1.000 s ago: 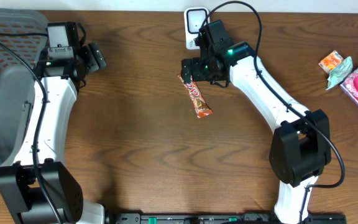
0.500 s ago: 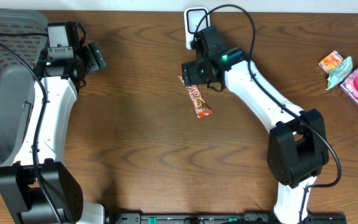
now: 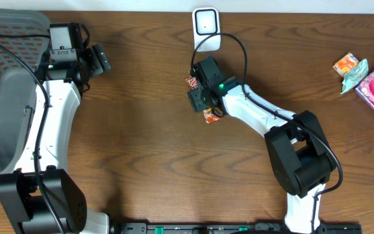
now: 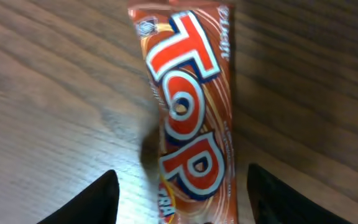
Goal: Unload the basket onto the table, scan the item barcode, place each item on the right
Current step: 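Lift the TOP bar up toward the scanner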
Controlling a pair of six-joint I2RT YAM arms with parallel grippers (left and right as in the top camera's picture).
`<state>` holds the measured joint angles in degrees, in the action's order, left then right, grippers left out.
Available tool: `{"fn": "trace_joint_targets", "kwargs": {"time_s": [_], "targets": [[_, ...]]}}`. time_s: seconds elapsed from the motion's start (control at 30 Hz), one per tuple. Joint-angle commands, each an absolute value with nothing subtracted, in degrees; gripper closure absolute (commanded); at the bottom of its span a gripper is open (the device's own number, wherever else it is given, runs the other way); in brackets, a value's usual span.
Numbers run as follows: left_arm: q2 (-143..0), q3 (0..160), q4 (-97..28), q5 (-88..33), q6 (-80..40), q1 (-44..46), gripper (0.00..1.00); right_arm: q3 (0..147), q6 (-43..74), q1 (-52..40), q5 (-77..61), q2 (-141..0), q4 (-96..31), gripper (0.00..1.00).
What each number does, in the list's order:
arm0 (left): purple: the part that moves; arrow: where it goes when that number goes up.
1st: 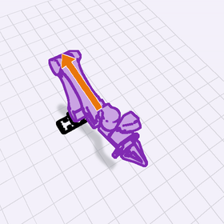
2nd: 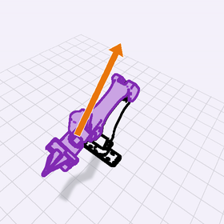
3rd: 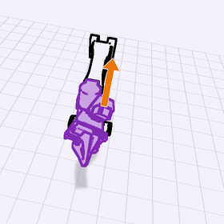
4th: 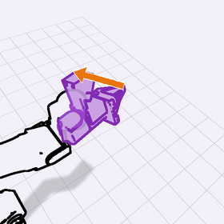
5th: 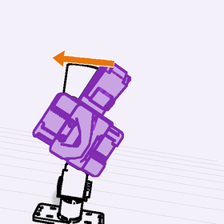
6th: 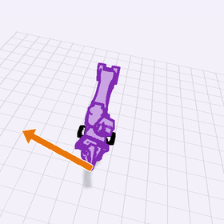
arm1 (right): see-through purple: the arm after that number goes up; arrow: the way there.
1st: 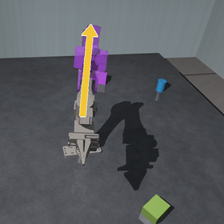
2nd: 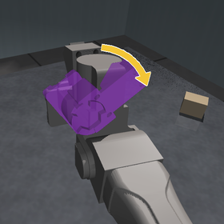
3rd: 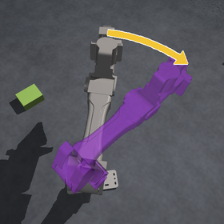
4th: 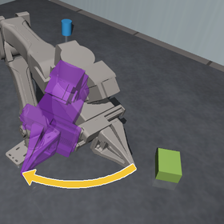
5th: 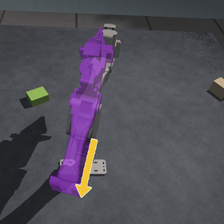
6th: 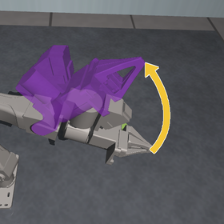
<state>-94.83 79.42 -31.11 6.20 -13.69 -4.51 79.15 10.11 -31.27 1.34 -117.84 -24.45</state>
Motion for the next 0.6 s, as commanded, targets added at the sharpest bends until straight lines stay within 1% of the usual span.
{"fn": "trace_joint_targets", "kwargs": {"time_s": [0.0, 0.07, 0.33, 0.4, 0.47, 0.57], "targets": [[-95.1, 79.7, -31.3, 6.7, -14.2, -4.8, 0.02, 76.6, 9.6, -31.4, 2.7, -118.3, -22.2, 0.4], [-95.1, 79.7, -31.3, 6.7, -14.2, -4.8, 0.02, 75.6, 9.6, -31.4, 2.7, -118.3, -21.0, 0.44], [-95.1, 79.7, -31.3, 6.7, -14.2, -4.8, 0.02, 73.8, 9.5, -31.4, 4.1, -121.1, -18.0, 0.47], [-95.1, 79.7, -31.3, 6.7, -14.2, -4.8, 0.02, 73.8, 9.6, -31.4, 4.0, -121.6, -18.0, 0.55], [-95.1, 79.7, -31.3, 6.7, -14.2, -4.8, 0.02, 73.8, 9.6, -31.4, 4.0, -121.7, -18.0, 0.67], [-95.1, 79.7, -31.3, 6.7, -14.2, -4.8, 0.02, 74.7, 10.9, -31.4, 4.2, -121.5, -18.0, 0.95]]}}
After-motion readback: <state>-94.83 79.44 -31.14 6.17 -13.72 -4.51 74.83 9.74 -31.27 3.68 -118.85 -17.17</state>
